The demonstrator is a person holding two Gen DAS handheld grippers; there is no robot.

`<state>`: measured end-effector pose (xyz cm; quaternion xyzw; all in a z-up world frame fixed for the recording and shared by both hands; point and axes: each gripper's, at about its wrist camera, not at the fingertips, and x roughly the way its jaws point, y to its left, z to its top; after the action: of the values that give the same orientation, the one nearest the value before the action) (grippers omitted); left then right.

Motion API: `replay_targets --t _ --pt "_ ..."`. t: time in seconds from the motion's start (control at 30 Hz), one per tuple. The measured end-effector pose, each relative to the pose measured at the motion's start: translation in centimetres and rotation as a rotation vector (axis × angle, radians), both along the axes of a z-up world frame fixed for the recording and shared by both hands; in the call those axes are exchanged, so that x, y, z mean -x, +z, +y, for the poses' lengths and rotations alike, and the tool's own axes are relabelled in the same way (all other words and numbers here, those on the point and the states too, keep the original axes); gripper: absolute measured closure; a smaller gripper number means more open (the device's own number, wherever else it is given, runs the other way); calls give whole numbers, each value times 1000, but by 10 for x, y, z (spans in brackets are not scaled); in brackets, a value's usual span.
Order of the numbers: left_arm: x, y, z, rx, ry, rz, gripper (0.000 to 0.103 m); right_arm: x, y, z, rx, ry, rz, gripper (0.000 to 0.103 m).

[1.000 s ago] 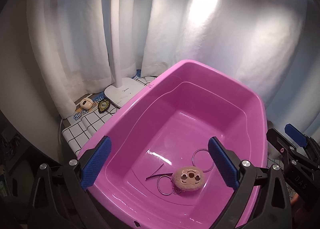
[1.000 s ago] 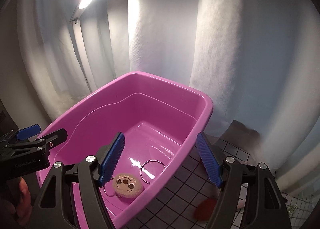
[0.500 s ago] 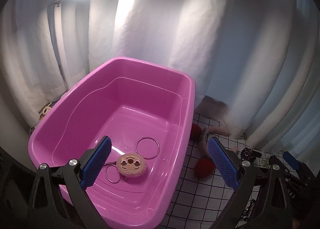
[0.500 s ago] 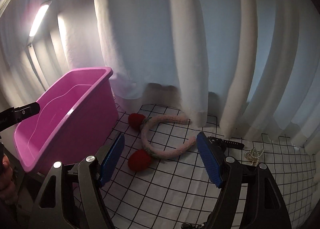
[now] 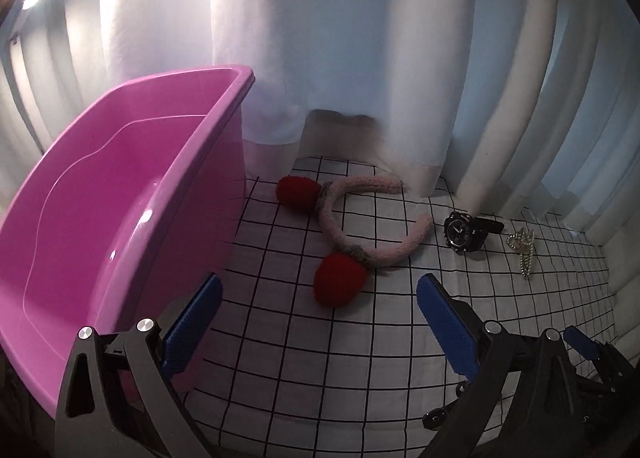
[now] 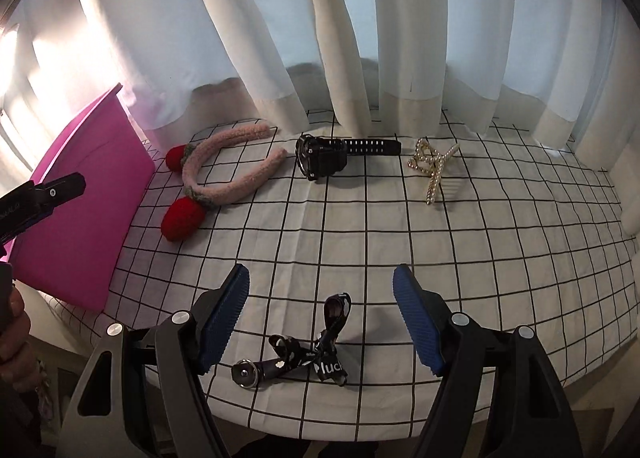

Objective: Organize jewelry
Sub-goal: 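Move both tools back over the table toward the headband and lanyard, then grasp the red strawberry headband with the left tool while the right tool grasps the black lanyard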

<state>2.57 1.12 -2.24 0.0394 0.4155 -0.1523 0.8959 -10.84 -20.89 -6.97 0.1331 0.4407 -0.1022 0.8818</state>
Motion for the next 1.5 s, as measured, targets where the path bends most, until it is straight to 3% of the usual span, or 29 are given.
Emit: replay_targets --t 0.17,0.53,1.07,1.1,1.13,1.27,1.3,1.33,1.43,1.5 --pt "-7 -30 -13 15 -33 86 7 5 -31 8 -34 5 50 32" --pt "-37 -90 -40 -62 -54 118 7 -5 -85 25 -37 20 152 32" --pt "-74 -134 -54 -105 -14 168 9 -6 -99 38 57 14 164 32" --pt "-75 -136 -54 -103 -17 174 15 -5 -99 39 61 14 163 32" --pt "-75 -138 -55 -105 -23 181 27 -5 -99 39 65 17 162 32" --pt "-72 -139 -57 -98 -43 172 40 -4 -99 41 76 25 157 36" --pt "-72 -139 -57 -98 -47 168 49 -4 -100 42 77 28 153 38" --pt "-71 -138 -57 -94 -52 167 57 -4 -99 43 78 32 149 47" --pt "-66 -137 -56 -83 -59 172 61 -4 -97 44 83 41 144 72" --pt "-62 -136 -53 -71 -62 173 63 -5 -97 44 71 44 141 79"
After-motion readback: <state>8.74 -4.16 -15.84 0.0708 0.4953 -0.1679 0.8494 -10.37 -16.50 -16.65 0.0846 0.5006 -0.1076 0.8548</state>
